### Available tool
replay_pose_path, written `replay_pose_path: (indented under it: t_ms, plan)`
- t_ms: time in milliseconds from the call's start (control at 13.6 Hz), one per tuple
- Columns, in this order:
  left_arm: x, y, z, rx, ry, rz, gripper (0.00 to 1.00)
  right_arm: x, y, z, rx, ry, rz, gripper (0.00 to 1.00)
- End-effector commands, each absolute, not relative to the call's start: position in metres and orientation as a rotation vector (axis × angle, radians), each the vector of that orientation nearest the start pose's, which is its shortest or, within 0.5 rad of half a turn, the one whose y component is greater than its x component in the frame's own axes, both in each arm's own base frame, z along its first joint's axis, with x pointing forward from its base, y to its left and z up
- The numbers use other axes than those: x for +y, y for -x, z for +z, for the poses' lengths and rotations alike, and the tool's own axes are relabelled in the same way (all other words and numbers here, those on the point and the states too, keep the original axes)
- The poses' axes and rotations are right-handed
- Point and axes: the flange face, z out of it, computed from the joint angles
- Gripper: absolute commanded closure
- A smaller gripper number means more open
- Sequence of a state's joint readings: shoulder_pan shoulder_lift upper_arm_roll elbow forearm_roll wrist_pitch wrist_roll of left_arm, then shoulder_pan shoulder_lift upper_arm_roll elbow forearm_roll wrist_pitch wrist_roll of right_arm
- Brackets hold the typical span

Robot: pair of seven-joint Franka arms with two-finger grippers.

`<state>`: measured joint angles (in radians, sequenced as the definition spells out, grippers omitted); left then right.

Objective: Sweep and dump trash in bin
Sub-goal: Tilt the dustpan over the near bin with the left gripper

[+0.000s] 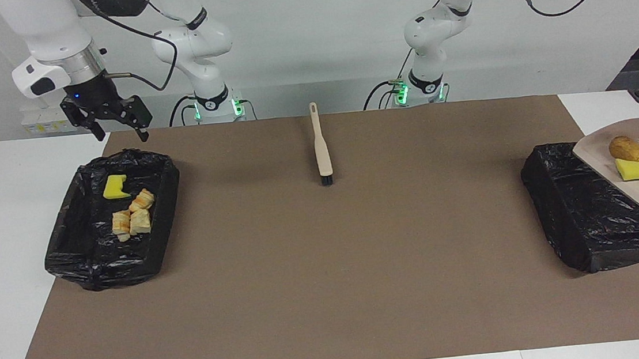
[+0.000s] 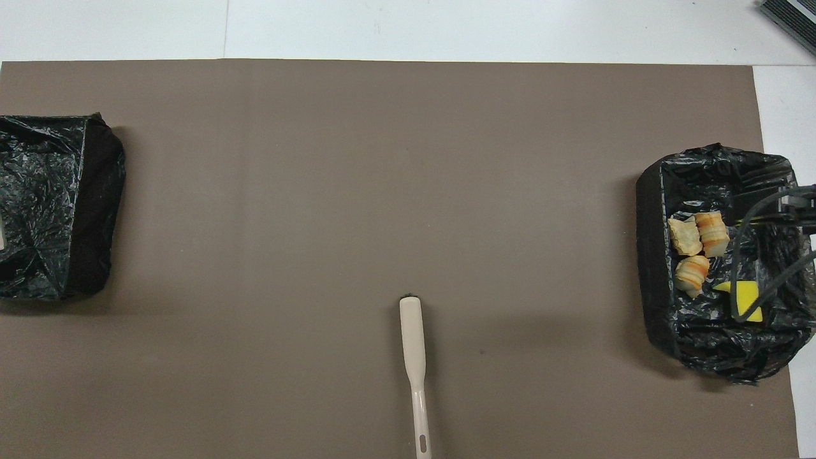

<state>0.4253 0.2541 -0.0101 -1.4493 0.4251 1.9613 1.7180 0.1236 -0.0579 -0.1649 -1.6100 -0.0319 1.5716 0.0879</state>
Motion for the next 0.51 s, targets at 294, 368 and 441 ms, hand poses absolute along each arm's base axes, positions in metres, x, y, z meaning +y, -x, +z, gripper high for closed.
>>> replay_pose_path:
  t_ms: [294, 368, 441]
  plan:
    - [0.246, -0.627, 0.563, 1.718, 1.819, 0.590, 1.00, -0.034, -0.528, 0.657, 0.191, 3.150, 0.001, 0.00]
    - [0.243, -0.626, 0.557, 1.687, 1.812, 0.641, 1.00, -0.032, -0.527, 0.656, 0.184, 3.148, 0.020, 0.00]
    - [0.245, -0.625, 0.552, 1.653, 1.818, 0.669, 1.00, -0.030, -0.523, 0.657, 0.176, 3.146, 0.052, 0.00]
